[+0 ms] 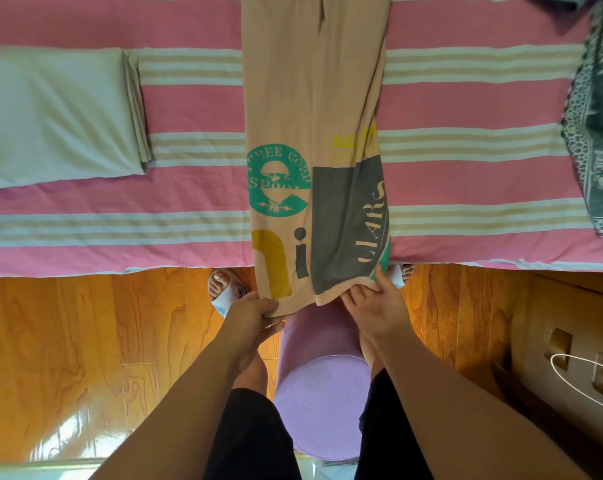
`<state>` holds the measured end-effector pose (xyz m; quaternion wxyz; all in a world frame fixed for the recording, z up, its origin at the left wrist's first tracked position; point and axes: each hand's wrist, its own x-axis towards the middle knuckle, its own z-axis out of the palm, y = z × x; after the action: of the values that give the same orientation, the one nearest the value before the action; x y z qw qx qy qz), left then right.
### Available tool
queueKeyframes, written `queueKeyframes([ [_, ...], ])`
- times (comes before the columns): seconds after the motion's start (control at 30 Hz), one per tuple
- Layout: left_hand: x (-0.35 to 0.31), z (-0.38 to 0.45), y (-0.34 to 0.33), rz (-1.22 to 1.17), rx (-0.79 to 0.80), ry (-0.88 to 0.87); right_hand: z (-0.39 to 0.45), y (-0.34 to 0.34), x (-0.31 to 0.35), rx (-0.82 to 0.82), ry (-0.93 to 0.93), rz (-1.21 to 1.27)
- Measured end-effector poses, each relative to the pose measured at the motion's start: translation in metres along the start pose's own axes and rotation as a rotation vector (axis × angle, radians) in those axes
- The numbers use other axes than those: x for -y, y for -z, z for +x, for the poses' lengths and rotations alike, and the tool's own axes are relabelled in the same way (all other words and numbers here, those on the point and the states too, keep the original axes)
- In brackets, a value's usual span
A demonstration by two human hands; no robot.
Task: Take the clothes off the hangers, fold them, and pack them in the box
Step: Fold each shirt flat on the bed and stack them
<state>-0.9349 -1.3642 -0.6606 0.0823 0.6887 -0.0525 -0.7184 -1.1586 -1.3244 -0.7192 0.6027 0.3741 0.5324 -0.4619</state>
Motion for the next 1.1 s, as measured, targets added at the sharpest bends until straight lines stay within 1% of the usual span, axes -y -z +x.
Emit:
queueKeyframes([
  [0.07,-0.001,0.001,-0.001,0.017,-0.003,-0.01,-0.002,0.001,0.017,0.019,0.044,-0.033],
  [0.1,-0.002,0.002,-0.001,0.026,-0.008,-0.012,-0.006,0.001,0.024,0.033,0.053,-0.087],
  [0.2,-0.002,0.009,-0.003,0.023,-0.023,-0.016,-0.02,0.004,0.037,0.052,0.079,-0.373],
  [0.3,0.001,0.005,-0.009,0.012,-0.005,-0.058,-0.039,0.009,0.047,-0.023,0.219,-0.7],
  [0.37,0.007,-0.005,-0.014,-0.015,0.002,-0.103,-0.052,0.014,0.052,-0.066,0.342,-0.823],
  [0.43,0.015,-0.016,-0.017,-0.066,-0.03,-0.141,-0.062,0.02,0.054,-0.1,0.416,-0.947],
  [0.5,0.025,-0.025,-0.016,-0.059,-0.095,-0.145,-0.074,0.025,0.052,-0.155,0.439,-1.081],
  [0.6,0.039,-0.037,-0.015,0.041,-0.103,-0.102,-0.091,0.033,0.046,-0.232,0.419,-1.164],
  [0.67,0.043,-0.045,-0.014,0.063,-0.098,-0.072,-0.099,0.035,0.041,-0.262,0.39,-1.167],
  [0.8,0.036,-0.055,-0.018,-0.054,-0.051,0.005,-0.103,0.03,0.04,-0.332,0.347,-1.225],
  [0.87,0.02,-0.061,-0.024,-0.096,-0.028,0.024,-0.103,0.016,0.047,-0.312,0.319,-1.219],
  [0.93,-0.006,-0.063,-0.031,-0.186,-0.011,0.046,-0.106,-0.007,0.057,-0.289,0.278,-1.195],
  [0.97,-0.023,-0.061,-0.033,-0.259,0.008,0.065,-0.107,-0.022,0.063,-0.265,0.248,-1.105],
  [1.03,-0.064,-0.056,-0.04,-0.397,0.056,0.064,-0.109,-0.056,0.077,-0.165,0.18,-0.842],
  [1.1,-0.106,-0.055,-0.047,-0.514,0.098,-0.029,-0.111,-0.091,0.095,-0.038,0.162,-0.634],
])
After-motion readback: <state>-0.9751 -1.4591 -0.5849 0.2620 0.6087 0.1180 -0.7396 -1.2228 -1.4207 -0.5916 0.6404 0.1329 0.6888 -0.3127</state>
